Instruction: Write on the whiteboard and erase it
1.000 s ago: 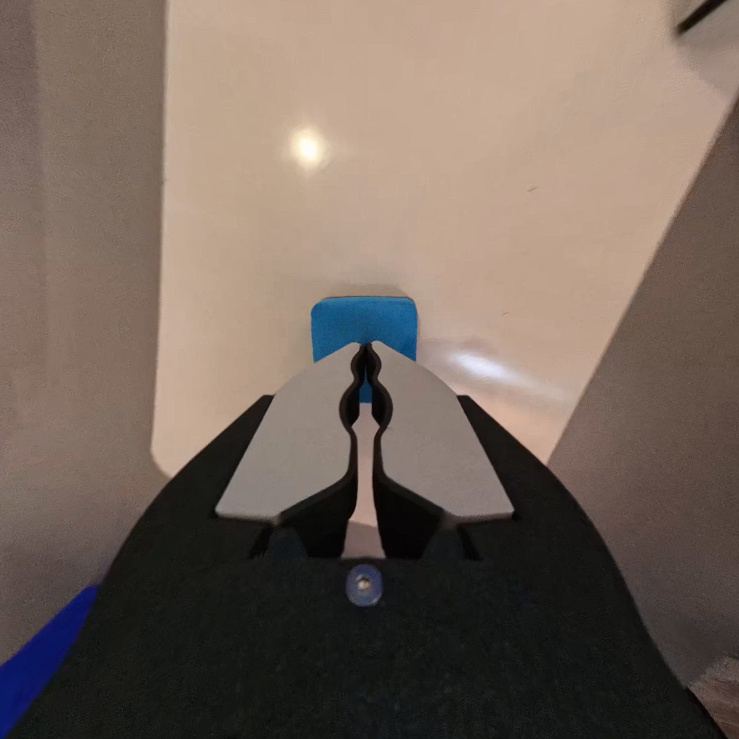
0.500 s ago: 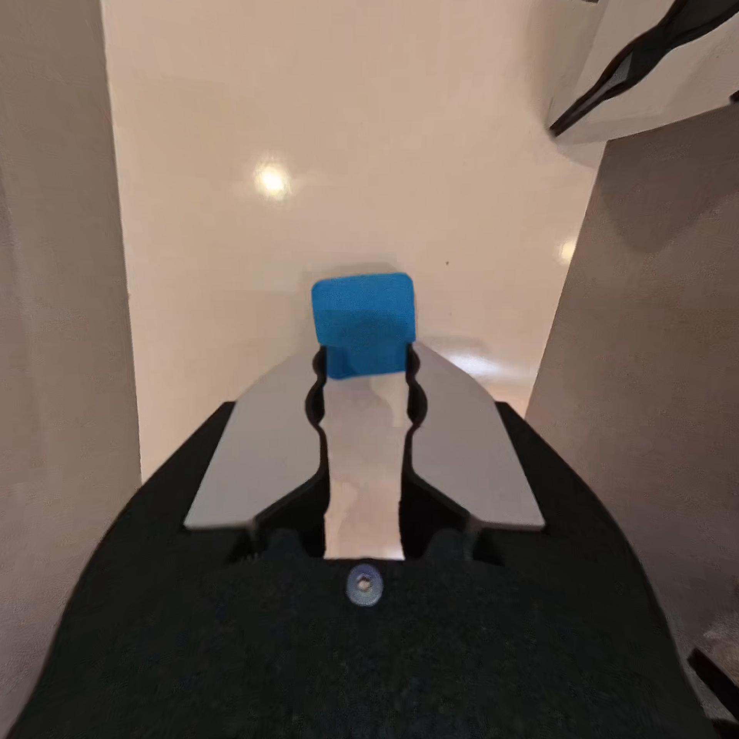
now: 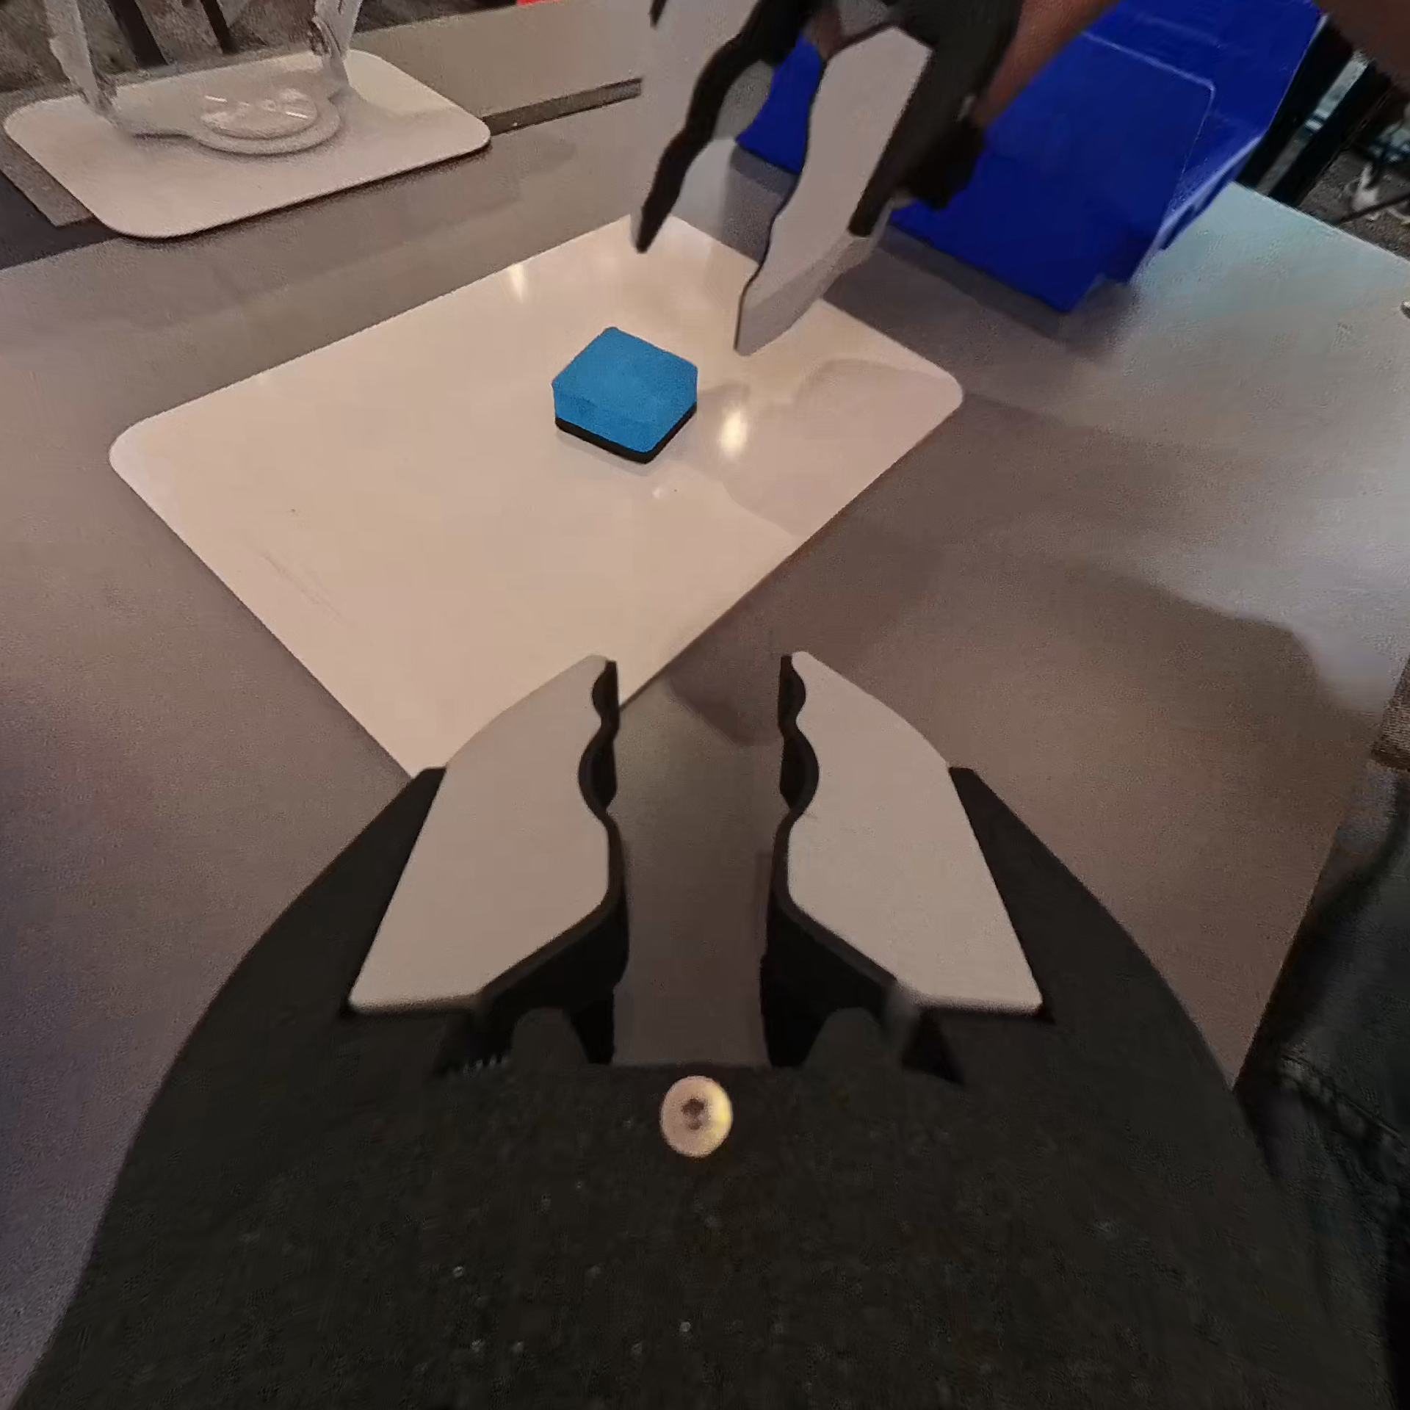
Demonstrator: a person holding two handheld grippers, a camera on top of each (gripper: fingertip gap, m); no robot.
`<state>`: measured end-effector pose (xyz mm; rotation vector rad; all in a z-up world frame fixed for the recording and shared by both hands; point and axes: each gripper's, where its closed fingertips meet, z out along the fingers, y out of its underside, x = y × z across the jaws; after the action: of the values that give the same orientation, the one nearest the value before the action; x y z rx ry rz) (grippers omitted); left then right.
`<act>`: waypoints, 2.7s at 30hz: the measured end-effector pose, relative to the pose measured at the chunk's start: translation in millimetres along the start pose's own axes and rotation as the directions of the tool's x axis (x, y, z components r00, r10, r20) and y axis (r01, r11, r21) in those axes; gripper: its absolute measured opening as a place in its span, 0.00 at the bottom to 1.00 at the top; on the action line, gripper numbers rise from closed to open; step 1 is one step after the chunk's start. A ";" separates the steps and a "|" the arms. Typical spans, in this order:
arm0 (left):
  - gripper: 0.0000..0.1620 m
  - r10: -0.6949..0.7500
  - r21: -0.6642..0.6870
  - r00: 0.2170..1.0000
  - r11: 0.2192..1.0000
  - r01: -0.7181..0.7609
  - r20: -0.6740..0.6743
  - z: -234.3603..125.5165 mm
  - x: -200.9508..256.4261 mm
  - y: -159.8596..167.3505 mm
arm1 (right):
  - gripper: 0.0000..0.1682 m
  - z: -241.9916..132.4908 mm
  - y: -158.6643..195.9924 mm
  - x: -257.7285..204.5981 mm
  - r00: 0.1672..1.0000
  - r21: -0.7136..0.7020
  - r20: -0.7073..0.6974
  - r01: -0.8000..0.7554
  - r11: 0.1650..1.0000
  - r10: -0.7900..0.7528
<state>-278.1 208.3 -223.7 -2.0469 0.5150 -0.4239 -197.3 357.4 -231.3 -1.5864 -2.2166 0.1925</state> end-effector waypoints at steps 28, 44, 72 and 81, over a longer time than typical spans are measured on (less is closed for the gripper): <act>0.22 0.097 -0.049 0.995 0.994 -0.096 0.001 0.9 8.1 19.4 | 0.32 -169.1 -1.4 60.9 0.873 0.262 -0.150 -0.417 0.871 0.463; 0.22 0.161 -0.091 0.987 0.983 -0.158 0.021 8.8 28.2 22.1 | 0.32 -274.1 264.5 94.5 0.294 0.263 -0.483 -0.850 0.457 0.825; 0.26 0.143 -0.129 0.987 0.983 -0.133 0.071 9.5 9.6 30.4 | 0.43 -94.2 378.2 28.6 0.183 -0.147 -0.463 -0.981 0.129 0.867; 0.33 -0.104 0.148 0.926 0.988 0.053 0.362 -77.3 -41.1 -15.6 | 0.43 -228.4 228.7 -10.8 0.313 0.537 -0.358 -0.702 0.468 0.880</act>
<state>-348.0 181.0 -176.0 -1.9573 0.1696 -0.1090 97.3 398.4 -104.4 -2.0707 -0.6862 0.2241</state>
